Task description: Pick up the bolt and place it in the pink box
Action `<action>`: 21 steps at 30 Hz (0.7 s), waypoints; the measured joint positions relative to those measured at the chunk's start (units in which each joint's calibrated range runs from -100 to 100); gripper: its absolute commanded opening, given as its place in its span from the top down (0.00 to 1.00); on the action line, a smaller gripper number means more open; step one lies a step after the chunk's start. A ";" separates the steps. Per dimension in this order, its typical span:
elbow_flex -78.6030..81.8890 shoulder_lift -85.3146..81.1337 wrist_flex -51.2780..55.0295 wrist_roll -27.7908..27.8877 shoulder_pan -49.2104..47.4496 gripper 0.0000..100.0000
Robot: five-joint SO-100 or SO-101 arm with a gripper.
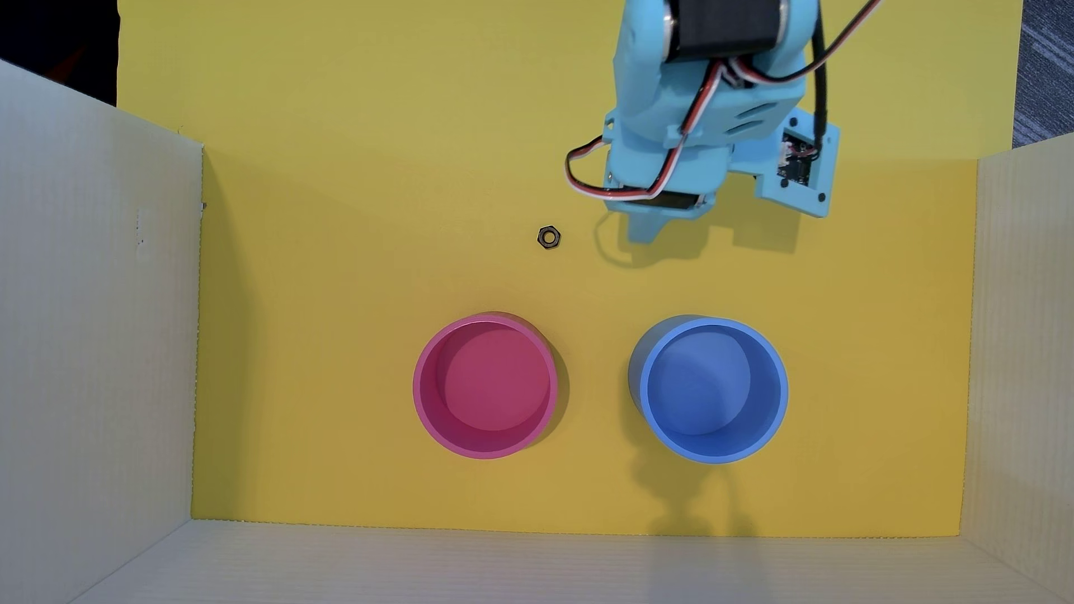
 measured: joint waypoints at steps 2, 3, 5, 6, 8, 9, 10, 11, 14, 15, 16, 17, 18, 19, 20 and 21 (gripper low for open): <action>0.54 0.08 -1.20 0.24 0.00 0.79; 0.63 0.08 -1.46 0.24 -0.07 0.79; 0.72 0.08 -1.71 0.24 -0.15 0.79; 0.72 0.08 -1.71 0.24 -0.07 0.79; 0.81 0.08 -1.71 0.00 -0.07 0.79; 0.99 0.17 -1.71 0.00 -0.07 0.79; 1.44 0.68 -1.71 0.00 -0.07 0.79; 1.62 1.69 -1.71 0.00 -0.15 0.79; 1.80 5.68 -1.88 0.00 -0.15 0.79; 1.80 6.86 -1.88 0.00 -0.15 0.79; 1.80 7.88 -1.88 0.00 -0.07 0.79; 1.53 8.73 -1.88 0.00 -0.07 0.79; 1.26 9.07 -1.88 0.00 -0.15 0.79; 0.90 9.15 -1.88 0.00 -0.15 0.79; 0.72 9.15 -1.88 0.00 -0.15 0.79; 0.63 9.15 -1.88 0.00 -0.15 0.79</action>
